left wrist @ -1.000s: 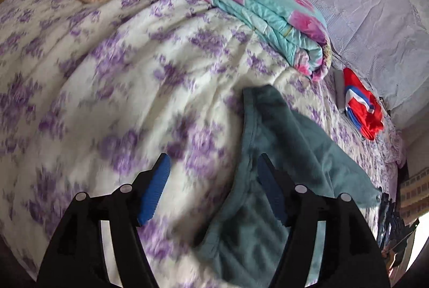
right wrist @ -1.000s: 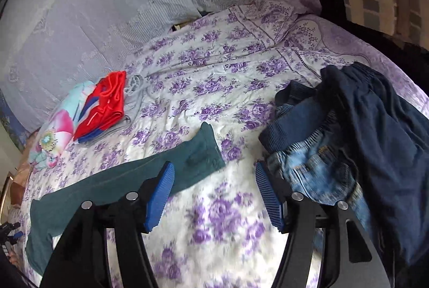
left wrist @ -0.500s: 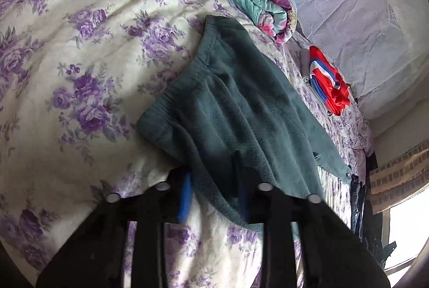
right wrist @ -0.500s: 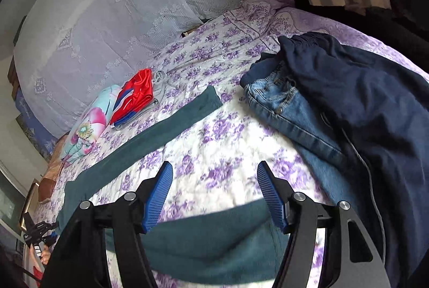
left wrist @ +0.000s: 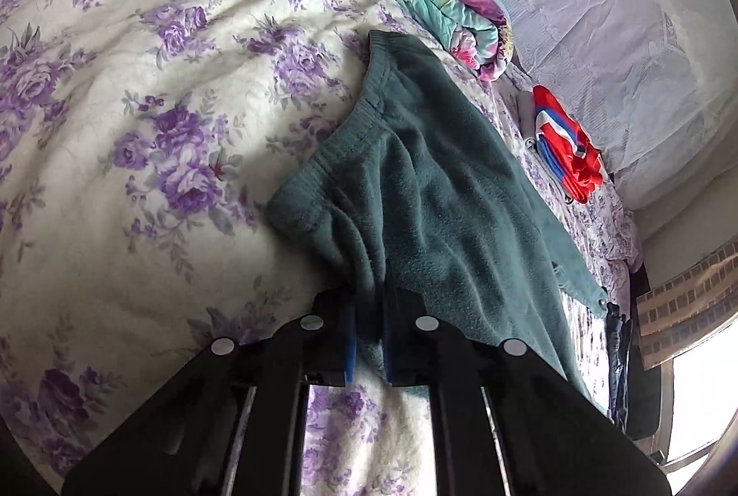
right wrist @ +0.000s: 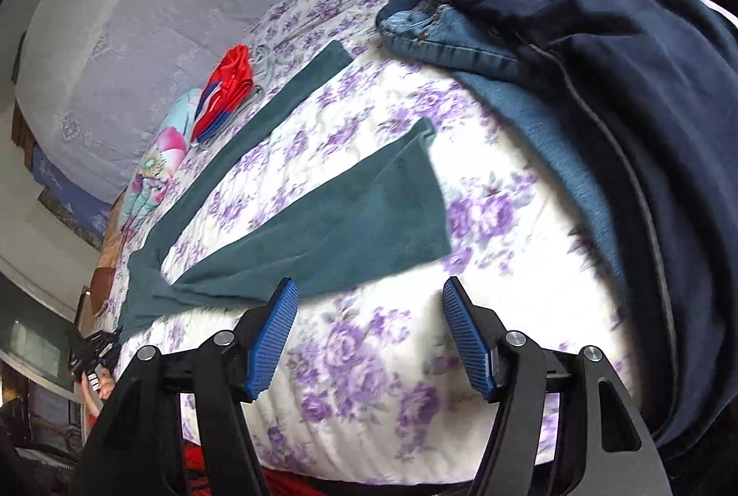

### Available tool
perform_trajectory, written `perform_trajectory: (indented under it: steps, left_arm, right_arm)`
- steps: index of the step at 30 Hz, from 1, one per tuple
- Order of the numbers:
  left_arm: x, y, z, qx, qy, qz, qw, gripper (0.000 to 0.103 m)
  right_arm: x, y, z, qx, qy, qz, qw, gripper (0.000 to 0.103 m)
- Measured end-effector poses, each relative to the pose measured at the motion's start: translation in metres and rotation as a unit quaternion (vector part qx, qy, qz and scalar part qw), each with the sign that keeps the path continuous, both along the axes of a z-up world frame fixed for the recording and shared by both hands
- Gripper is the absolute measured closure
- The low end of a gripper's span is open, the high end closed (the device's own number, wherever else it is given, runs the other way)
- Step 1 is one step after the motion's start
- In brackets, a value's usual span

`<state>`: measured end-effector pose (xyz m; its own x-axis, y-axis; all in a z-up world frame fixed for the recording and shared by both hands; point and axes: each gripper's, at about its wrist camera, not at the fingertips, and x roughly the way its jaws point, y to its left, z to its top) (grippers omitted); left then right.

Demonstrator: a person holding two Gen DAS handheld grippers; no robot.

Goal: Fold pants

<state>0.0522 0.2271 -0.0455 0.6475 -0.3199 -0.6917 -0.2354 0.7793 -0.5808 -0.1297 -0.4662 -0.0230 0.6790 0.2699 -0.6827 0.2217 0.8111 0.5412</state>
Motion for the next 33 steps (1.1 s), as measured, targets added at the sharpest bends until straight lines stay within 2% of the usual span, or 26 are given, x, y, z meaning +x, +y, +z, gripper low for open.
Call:
perform_trajectory:
  steps: [3, 4, 5, 7, 8, 10, 13, 15, 17, 19, 21, 26, 27, 28, 29, 30, 33]
  left_arm:
    - [0.002, 0.002, -0.002, -0.004, -0.003, 0.005, 1.0000, 0.095]
    - [0.003, 0.003, -0.003, -0.008, -0.002, 0.007, 0.9999, 0.095]
    - [0.003, 0.005, -0.003, -0.012, -0.002, 0.009, 0.9999, 0.095]
    - [0.001, 0.005, -0.004, -0.013, -0.003, 0.011, 0.9999, 0.094]
    - [0.000, 0.005, -0.004, -0.009, -0.005, 0.012, 0.9999, 0.094]
    - [-0.002, 0.002, -0.002, 0.003, -0.010, 0.014, 0.9998, 0.094]
    - [-0.005, -0.001, -0.002, 0.014, -0.020, 0.014, 0.9996, 0.094]
    - [-0.004, 0.002, -0.004, 0.006, -0.019, 0.012, 0.9997, 0.094]
    - [-0.002, 0.004, -0.005, -0.002, -0.017, 0.010, 0.9998, 0.094]
    - [-0.001, 0.004, -0.006, -0.005, -0.016, 0.009, 0.9998, 0.093]
    - [-0.002, 0.003, -0.005, -0.003, -0.016, 0.009, 0.9998, 0.093]
    - [-0.005, 0.003, -0.006, -0.004, -0.022, 0.014, 0.9996, 0.093]
    - [-0.005, 0.003, -0.006, -0.005, -0.023, 0.013, 0.9996, 0.093]
    - [-0.005, 0.003, -0.007, -0.006, -0.022, 0.013, 0.9996, 0.093]
    - [-0.004, 0.003, -0.007, -0.006, -0.022, 0.013, 0.9997, 0.093]
    - [-0.005, 0.003, -0.006, -0.005, -0.022, 0.013, 0.9997, 0.093]
    - [-0.004, 0.004, -0.007, -0.006, -0.022, 0.011, 0.9997, 0.093]
  right_arm:
    - [0.044, 0.006, 0.004, -0.026, 0.000, 0.017, 1.000, 0.039]
    - [0.061, 0.005, 0.017, -0.049, -0.014, 0.006, 0.999, 0.050]
    - [0.076, 0.002, 0.037, -0.064, -0.047, 0.003, 0.997, 0.052]
    - [0.102, -0.001, 0.080, -0.079, -0.118, 0.008, 0.990, 0.049]
    - [0.113, -0.003, 0.097, -0.086, -0.129, 0.007, 0.988, 0.045]
    - [0.125, -0.009, 0.113, -0.094, -0.122, 0.003, 0.988, 0.042]
    - [0.111, -0.017, 0.098, -0.115, -0.088, 0.006, 0.989, 0.042]
    - [0.093, -0.024, 0.069, -0.120, -0.054, -0.008, 0.991, 0.042]
    - [0.079, -0.028, 0.038, -0.102, -0.024, -0.019, 0.994, 0.043]
    - [0.073, -0.025, 0.024, -0.081, -0.022, -0.017, 0.996, 0.052]
    - [0.081, -0.017, 0.022, -0.069, -0.029, 0.004, 0.997, 0.052]
    - [0.115, 0.004, 0.011, -0.053, -0.002, 0.048, 0.997, 0.052]
    - [0.119, 0.007, 0.009, -0.052, -0.005, 0.049, 0.997, 0.059]
    - [0.121, 0.011, 0.008, -0.051, -0.011, 0.050, 0.997, 0.083]
    - [0.121, 0.012, 0.008, -0.045, -0.016, 0.049, 0.998, 0.092]
    - [0.119, 0.011, 0.010, -0.037, -0.027, 0.039, 0.998, 0.098]
    - [0.104, 0.005, 0.033, -0.038, -0.078, 0.005, 0.996, 0.099]
